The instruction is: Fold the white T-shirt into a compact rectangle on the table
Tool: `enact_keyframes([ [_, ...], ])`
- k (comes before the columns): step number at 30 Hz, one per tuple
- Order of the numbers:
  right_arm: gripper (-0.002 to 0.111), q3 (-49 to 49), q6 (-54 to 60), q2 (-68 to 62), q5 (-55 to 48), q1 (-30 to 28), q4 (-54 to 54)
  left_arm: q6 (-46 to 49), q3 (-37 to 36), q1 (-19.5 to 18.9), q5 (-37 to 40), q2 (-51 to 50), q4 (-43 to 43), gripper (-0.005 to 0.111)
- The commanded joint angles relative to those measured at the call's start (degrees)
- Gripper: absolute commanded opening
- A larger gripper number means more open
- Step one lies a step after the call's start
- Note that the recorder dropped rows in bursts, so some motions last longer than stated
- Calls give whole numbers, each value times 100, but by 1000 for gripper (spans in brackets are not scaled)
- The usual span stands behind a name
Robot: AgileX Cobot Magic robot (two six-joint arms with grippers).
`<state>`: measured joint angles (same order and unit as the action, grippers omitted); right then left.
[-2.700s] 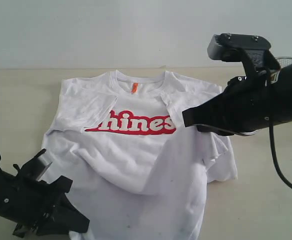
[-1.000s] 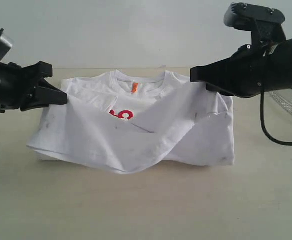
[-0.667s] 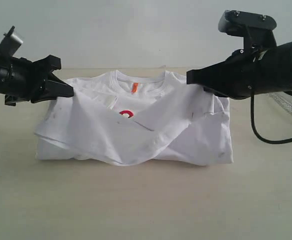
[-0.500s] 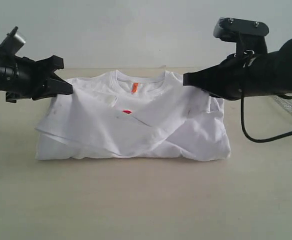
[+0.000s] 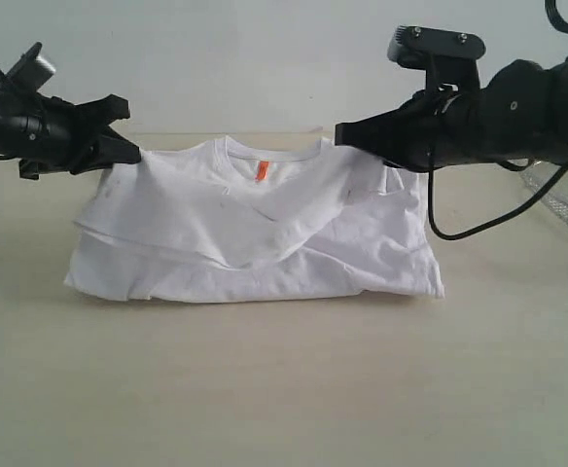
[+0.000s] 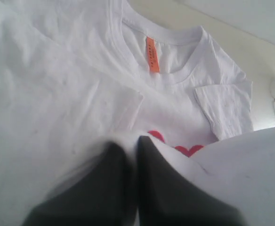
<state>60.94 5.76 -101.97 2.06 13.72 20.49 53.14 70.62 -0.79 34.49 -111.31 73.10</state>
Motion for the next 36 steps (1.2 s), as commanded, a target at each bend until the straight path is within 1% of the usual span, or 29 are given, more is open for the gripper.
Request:
enact_keyframes([
  [1, 0, 39, 23, -57, 122, -232, -4, 82, 240, -27, -108, -11, 82, 5],
  [6, 0, 39, 144, -57, 142, -396, -4, 82, 386, -27, -108, -84, 71, 5],
  [20, 0, 39, 184, -177, 480, -396, -31, 125, 386, -27, -227, -264, -23, 5],
  [24, 0, 56, 184, -318, 548, -396, -31, 138, 386, -27, -369, -264, -180, 5],
  [31, 0, 402, 184, -341, 396, -396, -31, 213, 386, -27, -610, -264, -191, 5],
  [36, 0, 452, 184, -464, 362, -396, -31, 321, 386, -27, -746, -302, -191, 5],
])
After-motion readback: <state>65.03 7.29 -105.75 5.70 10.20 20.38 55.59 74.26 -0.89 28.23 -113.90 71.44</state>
